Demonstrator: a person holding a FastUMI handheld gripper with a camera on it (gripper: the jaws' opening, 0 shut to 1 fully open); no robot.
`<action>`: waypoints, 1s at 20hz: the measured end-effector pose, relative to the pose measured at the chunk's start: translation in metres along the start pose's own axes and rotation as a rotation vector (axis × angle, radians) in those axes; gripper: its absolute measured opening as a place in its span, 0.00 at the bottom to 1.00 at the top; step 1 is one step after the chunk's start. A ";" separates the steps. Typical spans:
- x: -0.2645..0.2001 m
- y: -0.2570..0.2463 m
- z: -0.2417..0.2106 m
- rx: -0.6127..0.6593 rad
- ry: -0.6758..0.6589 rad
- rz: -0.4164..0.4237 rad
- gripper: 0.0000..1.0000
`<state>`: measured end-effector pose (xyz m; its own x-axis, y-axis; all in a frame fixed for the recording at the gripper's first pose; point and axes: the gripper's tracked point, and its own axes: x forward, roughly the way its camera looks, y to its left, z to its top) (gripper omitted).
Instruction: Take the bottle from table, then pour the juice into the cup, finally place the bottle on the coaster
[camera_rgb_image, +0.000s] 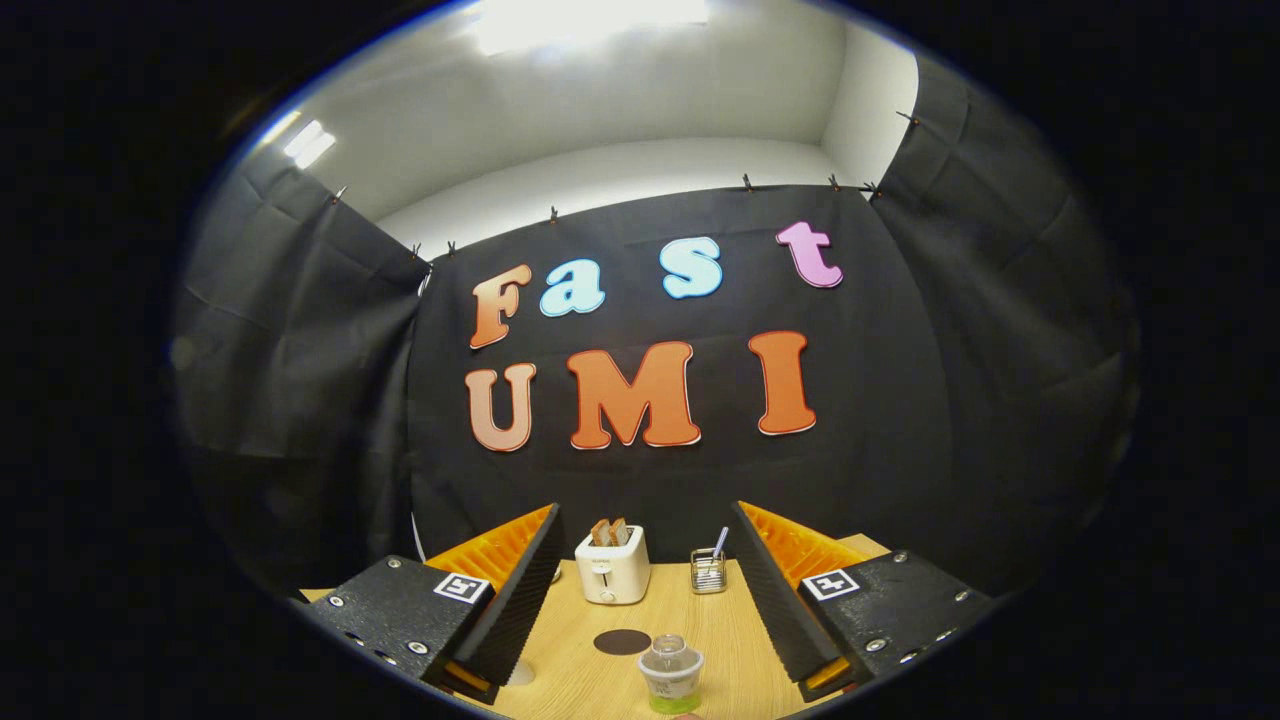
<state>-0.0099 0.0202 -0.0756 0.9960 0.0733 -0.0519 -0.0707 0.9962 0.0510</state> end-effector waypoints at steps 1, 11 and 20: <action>0.001 -0.002 -0.016 -0.004 0.011 -0.005 0.98; 0.006 -0.016 -0.160 0.020 0.178 -0.012 0.98; 0.008 -0.026 -0.243 -0.042 0.314 -0.060 0.95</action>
<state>-0.0136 0.0065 -0.3196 0.9332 0.0190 -0.3587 -0.0212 0.9998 -0.0020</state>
